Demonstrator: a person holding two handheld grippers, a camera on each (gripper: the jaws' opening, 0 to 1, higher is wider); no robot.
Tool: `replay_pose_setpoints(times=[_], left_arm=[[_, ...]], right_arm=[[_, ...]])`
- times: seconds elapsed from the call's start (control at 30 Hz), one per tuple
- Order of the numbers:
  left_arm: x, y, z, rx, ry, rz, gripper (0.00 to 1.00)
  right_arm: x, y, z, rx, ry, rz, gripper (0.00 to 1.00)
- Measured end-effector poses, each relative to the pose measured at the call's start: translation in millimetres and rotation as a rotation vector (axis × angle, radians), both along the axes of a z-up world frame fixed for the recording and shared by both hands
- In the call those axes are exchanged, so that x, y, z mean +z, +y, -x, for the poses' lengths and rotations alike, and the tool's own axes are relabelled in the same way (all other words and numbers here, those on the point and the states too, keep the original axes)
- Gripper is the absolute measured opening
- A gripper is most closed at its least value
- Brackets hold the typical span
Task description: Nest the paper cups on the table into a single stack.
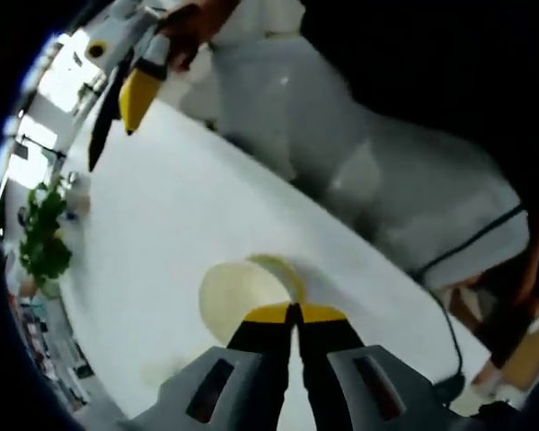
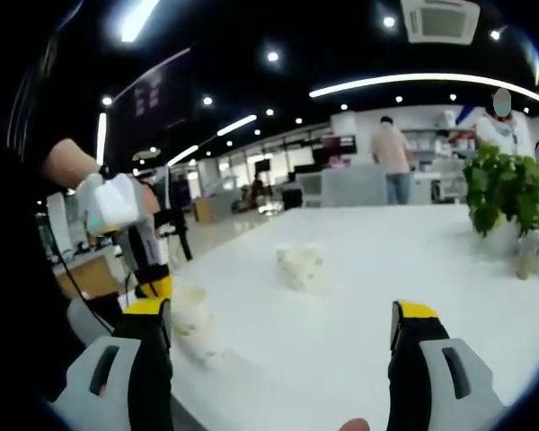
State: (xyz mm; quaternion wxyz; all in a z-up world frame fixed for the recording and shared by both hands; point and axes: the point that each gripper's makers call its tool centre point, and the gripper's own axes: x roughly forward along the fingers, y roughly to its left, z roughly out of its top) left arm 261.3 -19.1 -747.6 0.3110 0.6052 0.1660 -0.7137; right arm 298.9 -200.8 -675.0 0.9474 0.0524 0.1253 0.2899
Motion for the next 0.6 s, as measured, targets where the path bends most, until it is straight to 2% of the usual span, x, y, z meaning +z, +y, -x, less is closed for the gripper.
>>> replay_pose_setpoints(times=[0.33, 0.43, 0.6], left_arm=[[-8.5, -0.2, 3.6, 0.030, 0.031, -0.031, 0.01], [-10.5, -0.7, 5.5, 0.050, 0.053, -0.030, 0.06], [-16.3, 0.7, 6.8, 0.070, 0.066, -0.042, 0.08]], right_arm=[[0.4, -3.5, 0.7, -0.006, 0.001, -0.013, 1.00], [-0.4, -4.3, 1.2, -0.011, 0.003, -0.016, 1.00], [-1.0, -5.2, 2.1, -0.015, 0.004, -0.021, 1.00]])
